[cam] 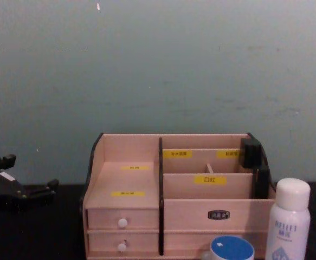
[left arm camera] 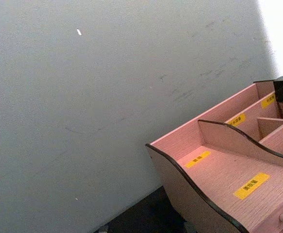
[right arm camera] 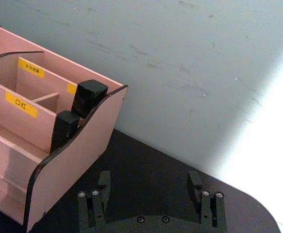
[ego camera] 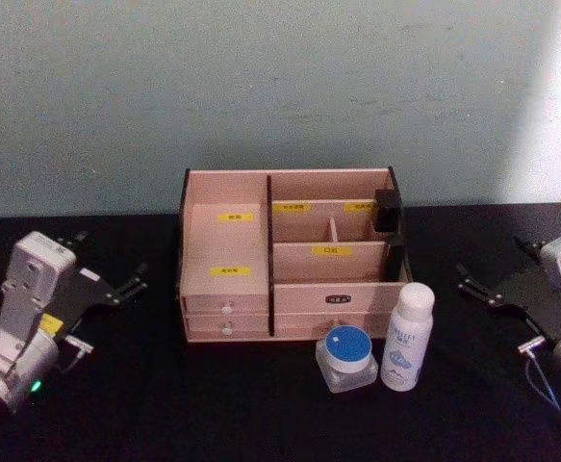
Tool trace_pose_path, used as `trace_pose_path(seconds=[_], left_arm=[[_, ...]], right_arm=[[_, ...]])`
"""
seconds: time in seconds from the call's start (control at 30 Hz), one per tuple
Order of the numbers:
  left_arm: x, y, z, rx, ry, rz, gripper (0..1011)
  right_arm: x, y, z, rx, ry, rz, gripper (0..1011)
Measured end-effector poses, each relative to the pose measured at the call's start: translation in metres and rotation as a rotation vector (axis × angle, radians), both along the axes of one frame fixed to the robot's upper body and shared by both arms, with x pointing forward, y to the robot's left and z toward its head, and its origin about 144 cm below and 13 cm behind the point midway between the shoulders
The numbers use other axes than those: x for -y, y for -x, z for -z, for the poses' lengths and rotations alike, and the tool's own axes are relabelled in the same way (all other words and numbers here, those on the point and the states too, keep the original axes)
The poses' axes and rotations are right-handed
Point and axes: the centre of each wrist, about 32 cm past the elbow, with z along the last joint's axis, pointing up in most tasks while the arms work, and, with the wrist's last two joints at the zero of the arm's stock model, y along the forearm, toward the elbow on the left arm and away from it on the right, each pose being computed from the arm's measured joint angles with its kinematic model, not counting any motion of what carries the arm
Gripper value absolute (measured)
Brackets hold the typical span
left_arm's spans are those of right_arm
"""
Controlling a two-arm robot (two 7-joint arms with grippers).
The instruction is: Pick up the facial cleanser and watermelon frost from the table and place them into the tiered storage box.
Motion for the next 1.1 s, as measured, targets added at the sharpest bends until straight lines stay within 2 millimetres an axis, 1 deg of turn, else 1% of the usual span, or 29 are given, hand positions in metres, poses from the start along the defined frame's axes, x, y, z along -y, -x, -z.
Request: trace_pose_path(seconds=[1.1], left_arm=[[0.0000,0.0000,0.0000,0.000,0.000,0.000,1001]], right_arm=[[0.0000,0.0000,0.0000,0.000,0.000,0.000,1002]])
